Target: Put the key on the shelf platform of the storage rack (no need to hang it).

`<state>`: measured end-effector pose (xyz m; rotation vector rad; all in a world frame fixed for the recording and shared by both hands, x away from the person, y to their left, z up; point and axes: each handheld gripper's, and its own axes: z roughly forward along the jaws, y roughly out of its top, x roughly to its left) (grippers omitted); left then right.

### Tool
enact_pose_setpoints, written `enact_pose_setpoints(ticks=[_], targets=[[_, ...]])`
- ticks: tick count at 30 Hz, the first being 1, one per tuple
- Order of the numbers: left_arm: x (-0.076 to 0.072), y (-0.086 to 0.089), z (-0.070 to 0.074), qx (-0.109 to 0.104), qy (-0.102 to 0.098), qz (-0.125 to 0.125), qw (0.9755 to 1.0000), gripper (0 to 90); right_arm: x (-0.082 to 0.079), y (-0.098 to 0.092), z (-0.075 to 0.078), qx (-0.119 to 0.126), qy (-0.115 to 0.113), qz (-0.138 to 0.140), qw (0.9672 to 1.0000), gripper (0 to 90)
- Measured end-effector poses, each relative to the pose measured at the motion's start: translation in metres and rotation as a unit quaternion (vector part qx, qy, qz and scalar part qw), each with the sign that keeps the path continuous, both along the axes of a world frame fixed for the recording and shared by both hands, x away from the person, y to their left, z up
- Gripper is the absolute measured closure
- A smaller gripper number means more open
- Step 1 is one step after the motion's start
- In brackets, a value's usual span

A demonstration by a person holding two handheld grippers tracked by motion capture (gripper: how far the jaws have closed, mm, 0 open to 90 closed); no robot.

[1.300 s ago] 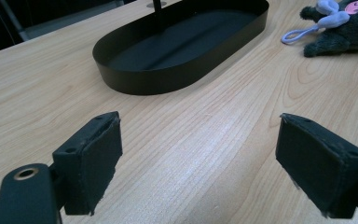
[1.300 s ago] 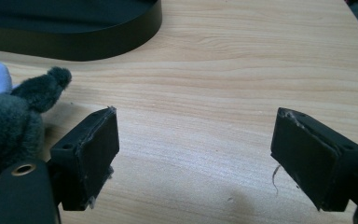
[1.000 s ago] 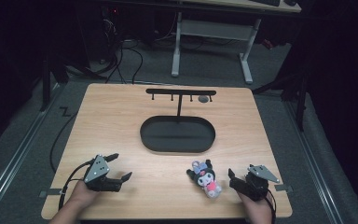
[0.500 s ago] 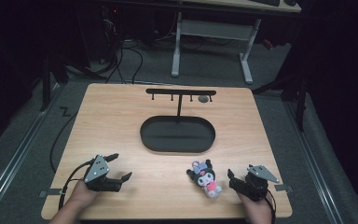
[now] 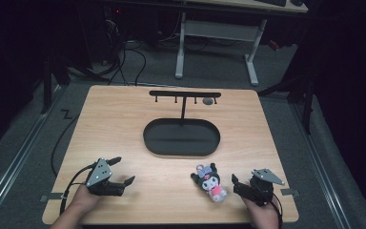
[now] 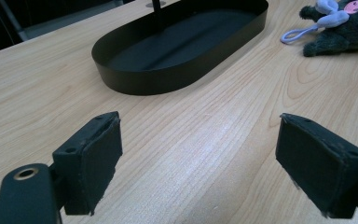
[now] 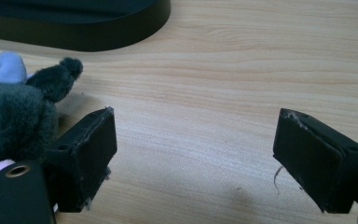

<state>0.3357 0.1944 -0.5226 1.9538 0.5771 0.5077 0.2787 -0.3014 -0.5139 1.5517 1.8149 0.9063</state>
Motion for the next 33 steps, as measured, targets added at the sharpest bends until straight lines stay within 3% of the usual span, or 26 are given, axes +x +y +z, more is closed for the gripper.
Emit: enact_pose_setpoints(ticks=[11, 17, 33], targets=[[0.0, 0.0, 0.0, 0.001, 0.001, 0.0, 1.0, 15.4, 0.0, 0.002, -0.003, -0.012, 0.024, -0.001, 0.9997, 13.3], [0.0, 0.001, 0.0, 0.0, 0.001, 0.0, 1.0, 15.4, 0.003, 0.004, 0.002, -0.02, 0.022, -0.009, 0.9995, 11.6], [-0.001, 0.001, 0.0, 0.0, -0.001, -0.001, 1.0, 15.4, 0.015, 0.0, 0.006, -0.029, 0.093, -0.012, 0.9952, 15.3]])
